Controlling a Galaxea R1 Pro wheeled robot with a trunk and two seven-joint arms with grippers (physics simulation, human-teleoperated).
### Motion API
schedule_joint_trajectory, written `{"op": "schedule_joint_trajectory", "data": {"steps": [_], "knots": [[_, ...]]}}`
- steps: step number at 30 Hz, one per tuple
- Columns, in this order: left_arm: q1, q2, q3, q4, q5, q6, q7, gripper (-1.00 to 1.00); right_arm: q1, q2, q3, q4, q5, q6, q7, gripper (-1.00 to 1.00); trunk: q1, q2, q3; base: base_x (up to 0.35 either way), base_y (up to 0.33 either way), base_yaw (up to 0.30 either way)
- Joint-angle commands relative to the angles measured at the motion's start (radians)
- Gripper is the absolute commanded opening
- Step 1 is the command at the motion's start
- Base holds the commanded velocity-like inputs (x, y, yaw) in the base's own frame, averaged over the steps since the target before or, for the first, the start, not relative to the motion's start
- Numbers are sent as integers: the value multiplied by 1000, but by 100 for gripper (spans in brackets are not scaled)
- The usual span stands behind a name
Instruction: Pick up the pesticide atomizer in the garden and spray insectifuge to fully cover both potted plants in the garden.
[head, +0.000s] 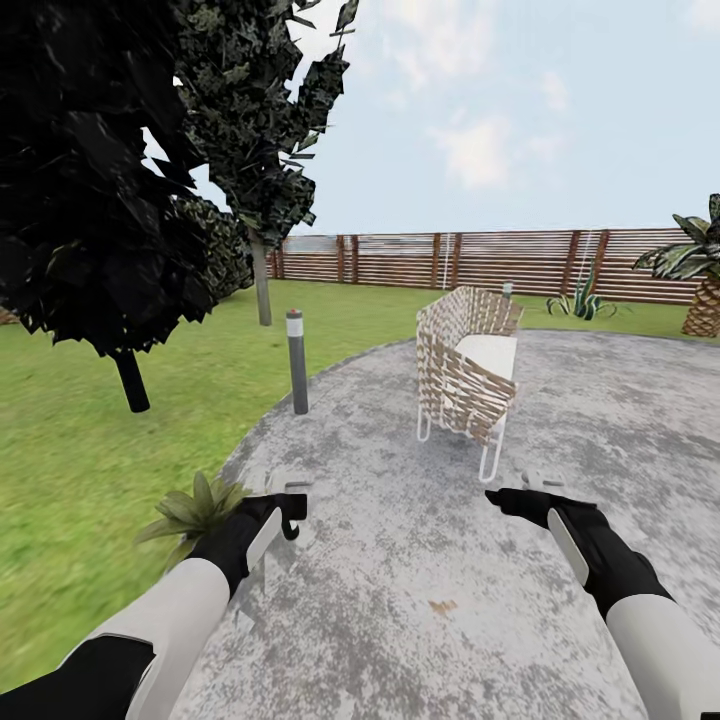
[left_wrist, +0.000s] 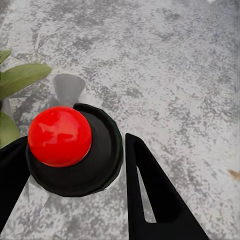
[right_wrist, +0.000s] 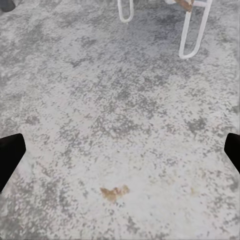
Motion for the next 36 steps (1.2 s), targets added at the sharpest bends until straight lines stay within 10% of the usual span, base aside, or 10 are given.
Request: {"op": "schedule_joint_trajectory", "data": {"steps": [1, 36], "knots": [[0, 1, -7, -2, 11, 5, 9, -100, -1, 0, -1, -1, -3, 5, 2, 100, -4, 7, 2, 0, 0, 0], [0, 1, -7, -2, 11, 5, 9, -100, 0, 0, -1, -1, -3, 5, 2, 100, -138, 252, 112, 0, 0, 0]]}}
